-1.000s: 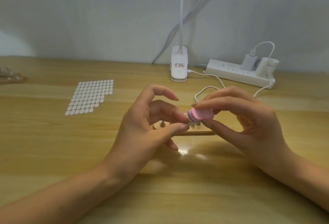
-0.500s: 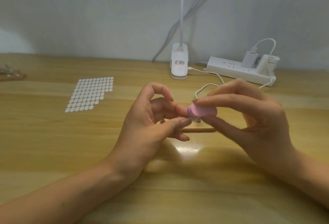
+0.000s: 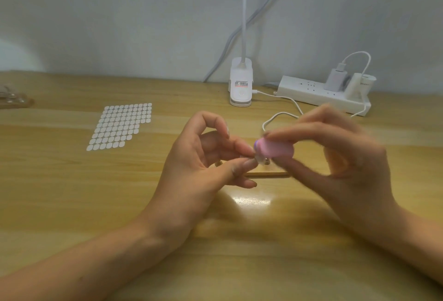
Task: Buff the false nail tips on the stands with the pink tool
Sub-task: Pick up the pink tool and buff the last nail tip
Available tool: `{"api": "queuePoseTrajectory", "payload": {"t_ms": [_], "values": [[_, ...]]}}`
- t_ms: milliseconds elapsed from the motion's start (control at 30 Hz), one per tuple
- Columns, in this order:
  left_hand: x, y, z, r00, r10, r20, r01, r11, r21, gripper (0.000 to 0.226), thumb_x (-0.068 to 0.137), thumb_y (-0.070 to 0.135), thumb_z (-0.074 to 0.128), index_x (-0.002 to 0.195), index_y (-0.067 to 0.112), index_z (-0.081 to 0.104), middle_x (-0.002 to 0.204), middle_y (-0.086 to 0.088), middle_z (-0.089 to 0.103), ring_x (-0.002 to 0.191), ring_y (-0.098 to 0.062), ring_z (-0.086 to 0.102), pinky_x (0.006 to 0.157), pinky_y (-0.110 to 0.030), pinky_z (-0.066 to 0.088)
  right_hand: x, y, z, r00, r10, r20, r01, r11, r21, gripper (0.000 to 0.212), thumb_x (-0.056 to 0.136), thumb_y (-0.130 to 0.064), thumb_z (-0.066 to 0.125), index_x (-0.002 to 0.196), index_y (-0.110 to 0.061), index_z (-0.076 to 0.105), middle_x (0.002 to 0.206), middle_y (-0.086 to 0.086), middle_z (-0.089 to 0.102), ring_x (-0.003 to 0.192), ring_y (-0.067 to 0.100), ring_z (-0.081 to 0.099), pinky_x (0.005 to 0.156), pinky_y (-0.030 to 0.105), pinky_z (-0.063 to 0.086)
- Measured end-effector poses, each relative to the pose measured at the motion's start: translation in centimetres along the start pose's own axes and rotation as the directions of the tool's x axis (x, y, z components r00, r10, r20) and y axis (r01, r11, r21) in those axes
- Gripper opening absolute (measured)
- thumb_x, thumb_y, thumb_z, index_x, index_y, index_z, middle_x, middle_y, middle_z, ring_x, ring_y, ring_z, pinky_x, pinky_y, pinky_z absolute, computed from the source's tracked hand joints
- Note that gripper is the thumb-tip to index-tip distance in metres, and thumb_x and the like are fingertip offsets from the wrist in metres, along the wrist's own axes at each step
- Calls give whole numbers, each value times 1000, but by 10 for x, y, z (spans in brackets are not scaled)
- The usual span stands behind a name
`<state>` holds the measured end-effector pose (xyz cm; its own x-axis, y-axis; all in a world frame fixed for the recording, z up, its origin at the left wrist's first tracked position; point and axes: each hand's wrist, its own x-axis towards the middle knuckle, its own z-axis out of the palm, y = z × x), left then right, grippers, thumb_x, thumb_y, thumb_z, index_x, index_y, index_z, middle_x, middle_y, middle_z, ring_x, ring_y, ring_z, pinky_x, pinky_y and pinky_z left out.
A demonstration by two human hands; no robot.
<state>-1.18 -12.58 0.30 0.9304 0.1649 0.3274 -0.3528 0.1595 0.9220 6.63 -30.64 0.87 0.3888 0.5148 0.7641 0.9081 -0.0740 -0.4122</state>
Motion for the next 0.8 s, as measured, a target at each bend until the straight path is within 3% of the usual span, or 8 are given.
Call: {"api": "queuePoseTrajectory", "payload": {"t_ms": [100,200,333,433,567,700,800], "values": [[0,0,1,1000,-9,6,9,1000,-5,41,71,0,75,94,9,43,75,-2,69,71,-15,69,55,-24,56,-2,-1,3,998,-43,43,42,999,4,23,87,-21,73,109,-24,69,92,4,63,85,19,64,75,33,51],[0,1,0,1000,-10,-5,10,1000,-7,42,68,4,76,94,11,43,77,-3,70,75,-21,70,55,-24,56,1,2,-1,1000,15,-9,-15,1000,6,23,87,-21,73,110,-22,68,93,6,64,86,21,64,76,38,51],[0,-1,1,1000,-21,-6,21,1000,-5,40,75,-6,74,95,10,43,78,-4,70,73,-19,71,55,-24,56,-2,-2,4,997,-61,46,61,998,-1,22,88,-20,72,110,-22,68,94,2,63,88,15,63,78,30,51],[0,0,1,1000,-23,-16,22,1000,-14,43,68,4,76,94,11,43,79,-5,71,77,-21,72,55,-24,56,1,2,-1,1000,0,-4,0,1000,-1,23,87,-18,73,110,-21,68,94,7,64,88,20,64,77,40,52],[0,-1,2,999,-36,-9,36,999,-32,42,71,-3,75,93,11,42,78,-5,71,75,-20,72,56,-23,56,-1,-2,4,996,-76,50,77,997,-17,22,88,-18,73,109,-20,69,95,5,64,88,18,64,78,32,52],[1,0,1,999,-46,-23,44,997,-64,43,66,5,75,92,12,42,75,-1,71,73,-16,72,56,-22,56,1,1,-1,1000,-21,6,21,1000,-22,23,87,-17,73,108,-21,67,94,9,65,88,23,65,76,41,52],[2,0,1,999,-40,-4,40,997,-67,43,65,3,74,92,12,42,75,0,71,71,-16,71,56,-22,56,-2,-1,4,996,-74,40,75,997,-35,21,87,-19,74,107,-22,68,93,8,65,87,22,65,76,36,51]]}}
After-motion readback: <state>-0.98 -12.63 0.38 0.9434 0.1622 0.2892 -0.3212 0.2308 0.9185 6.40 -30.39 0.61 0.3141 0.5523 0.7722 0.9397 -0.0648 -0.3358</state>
